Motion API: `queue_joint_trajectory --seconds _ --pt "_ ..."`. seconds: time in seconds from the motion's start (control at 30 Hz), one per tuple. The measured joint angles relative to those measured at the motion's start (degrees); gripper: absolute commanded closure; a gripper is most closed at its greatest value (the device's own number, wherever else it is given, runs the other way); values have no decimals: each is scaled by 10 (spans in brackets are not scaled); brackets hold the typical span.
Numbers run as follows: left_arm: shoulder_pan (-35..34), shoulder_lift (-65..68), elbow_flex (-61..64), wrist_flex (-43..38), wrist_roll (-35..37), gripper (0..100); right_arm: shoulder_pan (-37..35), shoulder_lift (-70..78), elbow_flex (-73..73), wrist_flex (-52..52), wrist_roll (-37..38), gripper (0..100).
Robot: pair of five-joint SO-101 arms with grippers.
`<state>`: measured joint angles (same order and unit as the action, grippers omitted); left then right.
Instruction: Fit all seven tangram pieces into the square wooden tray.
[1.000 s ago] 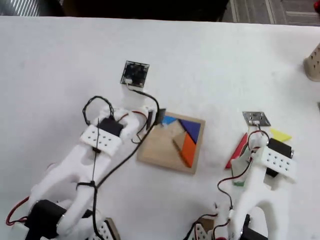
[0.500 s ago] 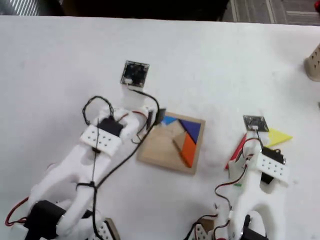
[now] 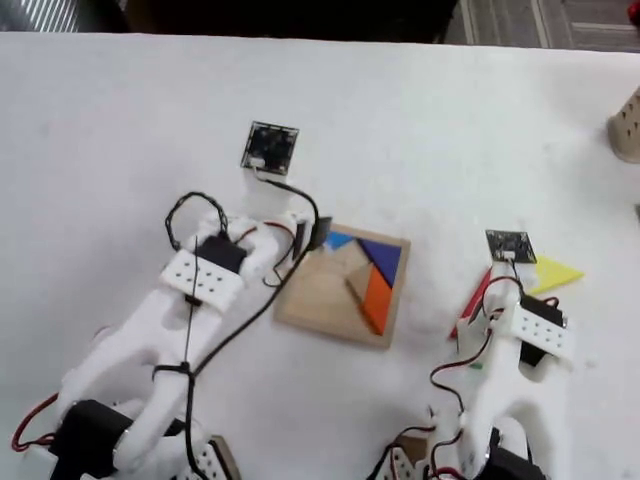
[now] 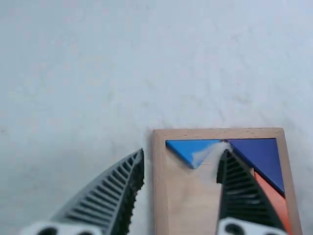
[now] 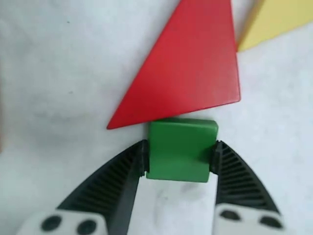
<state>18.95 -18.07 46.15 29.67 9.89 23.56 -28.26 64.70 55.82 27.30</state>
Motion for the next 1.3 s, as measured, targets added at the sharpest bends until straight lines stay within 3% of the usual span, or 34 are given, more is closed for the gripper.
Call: queue_joint_trajectory --seconds 0.13,0.3,0.67,0.97,1.1,1.3 --pt "0 0 0 0 0 749 1 9 -5 0 0 837" --pt "0 0 0 0 0 749 18 9 -7 -3 1 984" --pt "-2 0 7 0 0 748 74 11 -28 7 0 978" --pt "-62 0 7 0 0 748 75 11 -157 142 0 977" --pt "-86 0 7 0 0 748 41 11 -218 202 -24 978" --pt "-127 -1 0 0 0 748 -100 12 -263 234 -91 975"
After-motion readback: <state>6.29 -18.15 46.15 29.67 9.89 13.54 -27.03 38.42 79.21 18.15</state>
